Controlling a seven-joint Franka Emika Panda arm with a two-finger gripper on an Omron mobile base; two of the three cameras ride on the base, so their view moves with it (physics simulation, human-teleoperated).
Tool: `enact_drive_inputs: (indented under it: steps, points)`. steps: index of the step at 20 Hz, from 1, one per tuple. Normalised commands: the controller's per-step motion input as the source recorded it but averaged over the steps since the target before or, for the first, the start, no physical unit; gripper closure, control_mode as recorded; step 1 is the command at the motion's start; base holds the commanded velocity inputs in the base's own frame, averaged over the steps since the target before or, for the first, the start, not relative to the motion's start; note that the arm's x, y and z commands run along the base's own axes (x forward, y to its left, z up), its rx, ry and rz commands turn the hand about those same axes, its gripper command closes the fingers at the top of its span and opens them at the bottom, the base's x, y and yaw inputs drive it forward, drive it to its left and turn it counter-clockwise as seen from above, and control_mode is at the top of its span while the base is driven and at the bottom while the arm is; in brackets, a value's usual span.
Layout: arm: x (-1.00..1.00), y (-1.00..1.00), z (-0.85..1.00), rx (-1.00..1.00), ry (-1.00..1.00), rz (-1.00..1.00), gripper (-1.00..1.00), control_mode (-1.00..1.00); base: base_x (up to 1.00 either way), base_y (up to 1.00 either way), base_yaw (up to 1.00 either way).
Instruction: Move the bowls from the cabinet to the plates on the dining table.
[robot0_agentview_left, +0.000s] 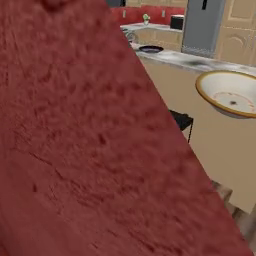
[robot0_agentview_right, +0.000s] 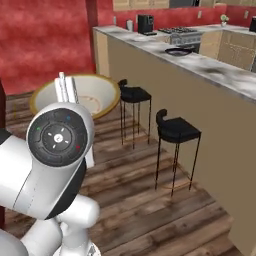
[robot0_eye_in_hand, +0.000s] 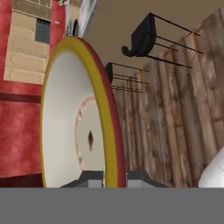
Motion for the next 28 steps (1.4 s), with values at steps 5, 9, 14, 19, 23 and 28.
enact_drive_inputs:
  steps: [5, 9, 14, 19, 23, 28]
  points:
    - [0.0, 0.0, 0.0, 0.0, 0.0, 0.0, 1.0, 1.0, 1.0, 0.91, -0.59]
    - [0.0, 0.0, 0.0, 0.0, 0.0, 0.0, 1.0, 1.0, 0.99, 1.0, -0.53]
    - [0.0, 0.0, 0.0, 0.0, 0.0, 0.0, 1.0, 1.0, 0.9, 0.99, -0.41]
    - [0.0, 0.0, 0.0, 0.0, 0.0, 0.0, 1.0, 1.0, 0.74, 0.81, -0.24]
    - [0.0, 0.0, 0.0, 0.0, 0.0, 0.0, 1.0, 1.0, 0.53, 0.99, -0.2]
    - [0.0, 0.0, 0.0, 0.0, 0.0, 0.0, 1.0, 1.0, 0.59, 1.0, -0.24]
